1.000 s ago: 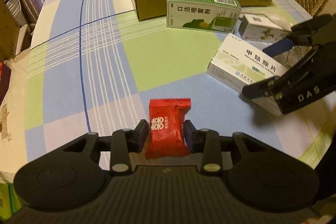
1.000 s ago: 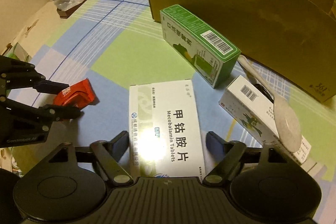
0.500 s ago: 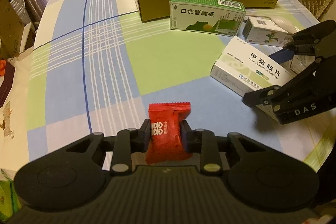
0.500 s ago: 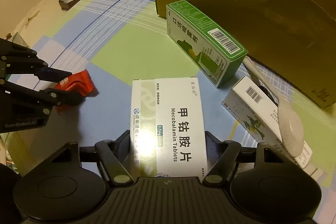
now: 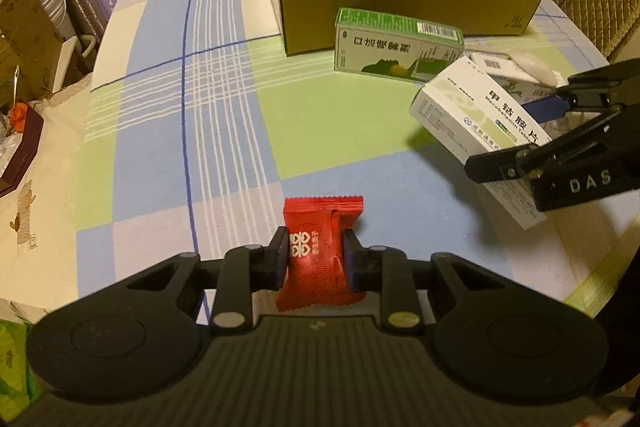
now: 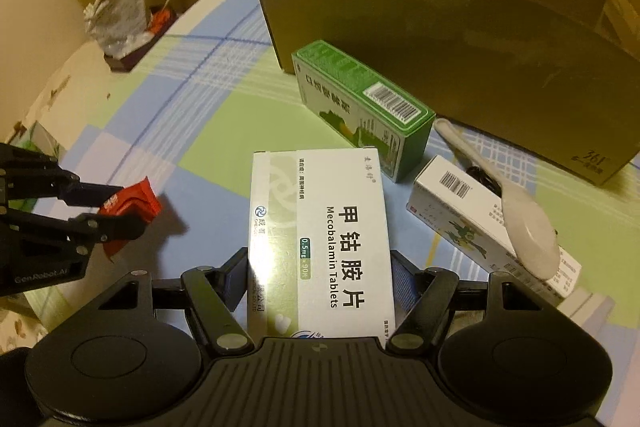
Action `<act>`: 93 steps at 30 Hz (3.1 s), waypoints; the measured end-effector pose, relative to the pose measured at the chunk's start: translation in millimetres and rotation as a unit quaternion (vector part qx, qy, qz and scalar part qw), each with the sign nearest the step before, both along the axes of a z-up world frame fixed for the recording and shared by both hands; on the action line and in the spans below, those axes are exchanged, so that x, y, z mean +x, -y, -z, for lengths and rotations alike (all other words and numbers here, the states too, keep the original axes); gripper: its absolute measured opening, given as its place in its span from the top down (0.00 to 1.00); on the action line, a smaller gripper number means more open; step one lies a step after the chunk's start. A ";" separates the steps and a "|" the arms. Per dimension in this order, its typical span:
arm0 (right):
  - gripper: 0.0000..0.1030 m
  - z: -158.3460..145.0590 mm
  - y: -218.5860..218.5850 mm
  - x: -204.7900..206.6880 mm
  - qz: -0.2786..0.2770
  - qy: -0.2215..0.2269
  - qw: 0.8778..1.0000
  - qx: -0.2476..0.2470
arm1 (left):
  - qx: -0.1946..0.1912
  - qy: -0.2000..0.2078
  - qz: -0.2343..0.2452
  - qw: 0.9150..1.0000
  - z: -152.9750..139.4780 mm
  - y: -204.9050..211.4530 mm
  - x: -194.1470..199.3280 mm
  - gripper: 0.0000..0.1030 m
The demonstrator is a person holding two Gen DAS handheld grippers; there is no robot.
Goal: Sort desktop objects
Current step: 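Carry the red packet and white medicine box toward the cardboard box with both grippers, then drop the red packet and white medicine box into the box, opening both grippers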
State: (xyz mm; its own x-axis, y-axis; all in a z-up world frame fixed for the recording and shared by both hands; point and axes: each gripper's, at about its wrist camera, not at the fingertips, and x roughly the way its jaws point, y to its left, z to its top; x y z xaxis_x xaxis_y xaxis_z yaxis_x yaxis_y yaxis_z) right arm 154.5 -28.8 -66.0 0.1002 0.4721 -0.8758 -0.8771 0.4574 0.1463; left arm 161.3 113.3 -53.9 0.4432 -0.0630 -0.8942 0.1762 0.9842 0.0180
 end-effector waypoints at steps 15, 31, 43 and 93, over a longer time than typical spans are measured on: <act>0.34 -69.4 45.3 -2.3 0.033 0.036 0.997 0.056 | 0.001 0.039 0.005 0.999 -58.4 46.1 -9.6 0.78; 0.34 -108.0 122.2 33.9 0.099 0.058 0.991 0.074 | -0.005 0.059 0.040 0.997 -88.3 99.5 -3.1 0.78; 0.34 -116.0 125.7 65.4 0.111 0.064 0.989 0.072 | -0.008 0.071 0.043 0.996 -113.0 110.2 43.6 0.78; 0.34 -119.1 0.3 207.5 0.118 0.079 0.986 0.085 | -0.045 0.094 -0.018 0.994 -92.7 81.7 221.6 0.61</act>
State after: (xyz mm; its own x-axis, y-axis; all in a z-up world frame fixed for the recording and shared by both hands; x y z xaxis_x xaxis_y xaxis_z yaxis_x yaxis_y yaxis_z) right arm 362.0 -29.1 53.1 0.3538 0.5584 -0.7503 -0.7669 0.6324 0.1091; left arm 382.9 31.6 38.8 0.6052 -0.1203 -0.7870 0.1427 0.9889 -0.0414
